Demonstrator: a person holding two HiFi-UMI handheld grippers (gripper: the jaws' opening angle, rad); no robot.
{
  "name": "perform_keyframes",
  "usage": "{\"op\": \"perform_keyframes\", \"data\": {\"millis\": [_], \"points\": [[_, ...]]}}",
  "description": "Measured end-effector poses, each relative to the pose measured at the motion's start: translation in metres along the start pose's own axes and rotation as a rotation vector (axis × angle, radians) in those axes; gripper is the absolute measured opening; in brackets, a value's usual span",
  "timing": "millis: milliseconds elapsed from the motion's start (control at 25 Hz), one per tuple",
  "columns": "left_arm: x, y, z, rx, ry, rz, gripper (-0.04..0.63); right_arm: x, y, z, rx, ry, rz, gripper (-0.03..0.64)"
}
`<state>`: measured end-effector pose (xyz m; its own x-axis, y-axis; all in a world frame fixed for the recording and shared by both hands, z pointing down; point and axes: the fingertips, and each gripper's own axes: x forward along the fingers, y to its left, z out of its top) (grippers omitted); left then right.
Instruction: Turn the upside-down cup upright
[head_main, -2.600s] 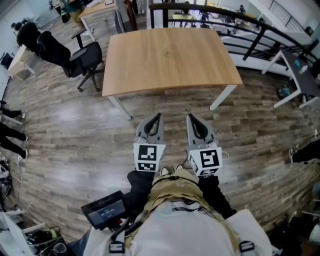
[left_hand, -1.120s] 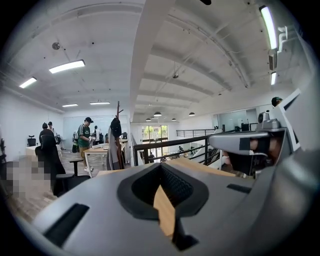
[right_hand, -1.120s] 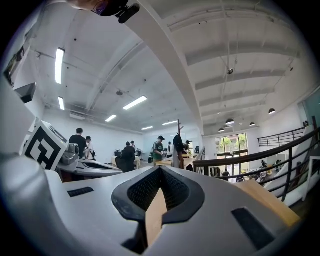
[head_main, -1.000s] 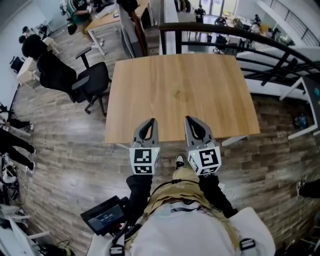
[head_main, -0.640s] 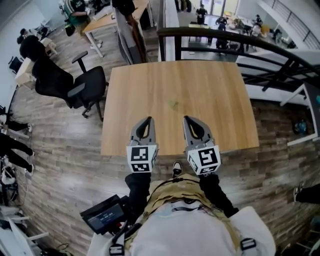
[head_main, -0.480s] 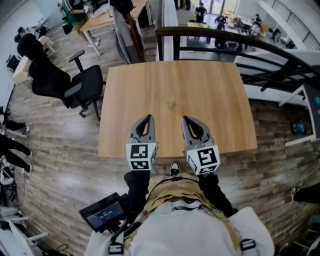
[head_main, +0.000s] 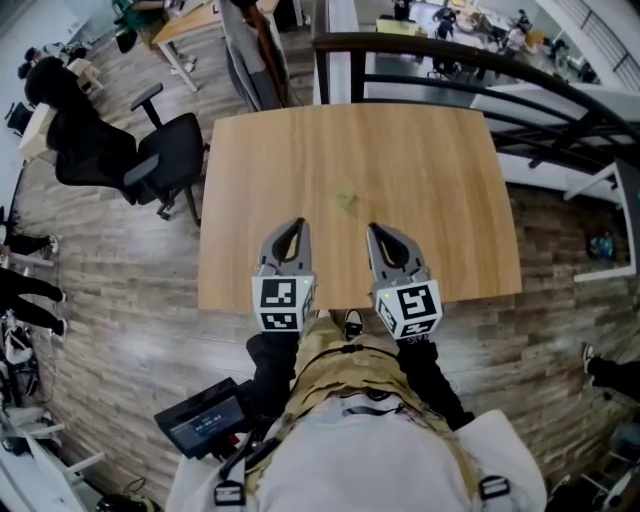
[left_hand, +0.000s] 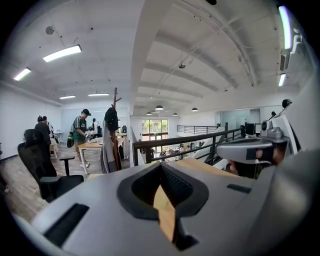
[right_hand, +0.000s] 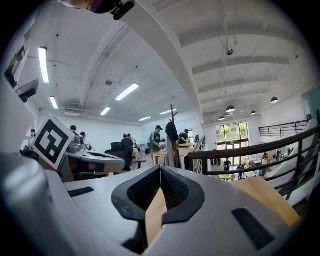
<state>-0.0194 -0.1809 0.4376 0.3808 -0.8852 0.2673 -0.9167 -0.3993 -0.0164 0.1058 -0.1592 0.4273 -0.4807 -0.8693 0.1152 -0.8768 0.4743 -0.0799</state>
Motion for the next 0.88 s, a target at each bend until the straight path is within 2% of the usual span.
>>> {"op": "perform_keyframes", "data": {"millis": [200, 400, 880], "points": [[0.016, 0.023, -0.002, -0.038, 0.029, -0.01, 0.0, 0.025, 0.007, 0.003, -0.026, 0.04, 0.002, 0.021], [0.034, 0.028, 0.009, -0.014, 0.007, -0.047, 0.0, 0.04, -0.002, 0.013, -0.041, 0.029, -0.03, 0.021], [0.072, 0.046, 0.017, -0.008, -0.001, -0.069, 0.0, 0.077, -0.017, 0.01, -0.049, 0.051, -0.038, 0.021]]}}
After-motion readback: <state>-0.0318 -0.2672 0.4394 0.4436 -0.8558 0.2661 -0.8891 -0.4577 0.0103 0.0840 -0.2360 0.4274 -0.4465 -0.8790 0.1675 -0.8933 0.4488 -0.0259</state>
